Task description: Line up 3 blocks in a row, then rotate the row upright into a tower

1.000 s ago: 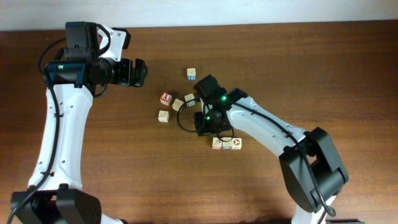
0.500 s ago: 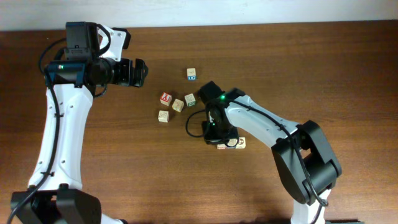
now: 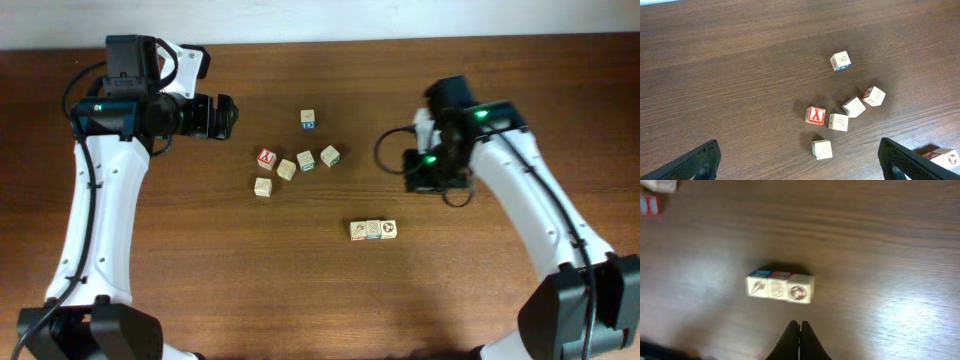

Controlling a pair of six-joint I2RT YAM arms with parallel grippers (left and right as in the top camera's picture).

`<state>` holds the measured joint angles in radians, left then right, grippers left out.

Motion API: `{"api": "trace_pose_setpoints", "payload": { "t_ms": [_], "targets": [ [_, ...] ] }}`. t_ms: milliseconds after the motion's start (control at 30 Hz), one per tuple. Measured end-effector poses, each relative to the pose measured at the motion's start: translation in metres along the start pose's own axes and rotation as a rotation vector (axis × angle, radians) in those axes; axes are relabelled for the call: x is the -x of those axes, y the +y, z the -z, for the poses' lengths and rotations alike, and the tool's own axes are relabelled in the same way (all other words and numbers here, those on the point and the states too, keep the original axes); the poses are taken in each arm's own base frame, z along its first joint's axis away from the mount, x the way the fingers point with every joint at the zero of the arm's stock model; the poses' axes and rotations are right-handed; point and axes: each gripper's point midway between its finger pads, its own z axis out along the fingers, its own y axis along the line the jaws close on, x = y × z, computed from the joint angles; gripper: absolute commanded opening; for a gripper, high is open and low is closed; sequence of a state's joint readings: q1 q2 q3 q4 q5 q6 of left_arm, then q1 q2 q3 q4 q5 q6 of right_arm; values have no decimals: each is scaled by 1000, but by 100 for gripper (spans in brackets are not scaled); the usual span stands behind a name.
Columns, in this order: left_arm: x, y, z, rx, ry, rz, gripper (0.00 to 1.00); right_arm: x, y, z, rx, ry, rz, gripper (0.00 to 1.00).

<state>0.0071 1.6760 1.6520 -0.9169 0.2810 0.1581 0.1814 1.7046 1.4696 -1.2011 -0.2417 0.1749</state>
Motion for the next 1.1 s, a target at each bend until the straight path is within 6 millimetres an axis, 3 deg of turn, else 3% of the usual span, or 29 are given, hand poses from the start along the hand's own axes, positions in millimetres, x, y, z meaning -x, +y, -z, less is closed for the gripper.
{"api": "trace_pose_setpoints", "payload": {
  "t_ms": [100,167,233,267,300,333,400,433,467,500,600,633,767,933,1100],
  "targets": [
    [0,-1,0,-7,-2,0,99,8,-38,5,127,-35,-55,4],
    [1,-8,0,-47,-8,0,99,-6,-52,-21,208,-14,-96,5],
    [4,-22,1,-129,-21,0,100,-23,-52,-49,255,9,-101,4],
    [5,-37,3,-208,-31,-3,77,-32,-52,-60,268,26,-106,4],
    [8,-58,6,-304,-40,-10,15,-41,-53,-71,279,42,-124,4],
    [7,-76,4,-367,-30,-16,0,-45,-53,-77,285,43,-134,4],
    [-8,-102,-21,-399,70,35,0,-51,-55,-85,287,52,-160,4],
    [-27,-108,-42,-358,163,84,0,-53,-54,-88,285,53,-174,4],
    [-60,-115,-67,-293,295,127,0,-55,-50,-92,285,62,-178,4],
    [-79,-120,-81,-262,359,141,0,-53,-46,-93,285,57,-178,4],
    [-127,-142,-105,-236,485,157,0,-56,-40,-99,228,74,-193,4],
    [-140,-141,-111,-232,510,186,0,-56,-39,-101,210,75,-189,4],
    [-159,-123,-121,-207,530,255,0,-59,-28,-112,187,97,-167,4],
    [-154,-124,-123,-212,512,256,0,-63,-27,-118,182,121,-165,4],
    [-154,-124,-123,-212,511,256,0,-66,-12,-121,193,135,-145,4]
  ]
}}
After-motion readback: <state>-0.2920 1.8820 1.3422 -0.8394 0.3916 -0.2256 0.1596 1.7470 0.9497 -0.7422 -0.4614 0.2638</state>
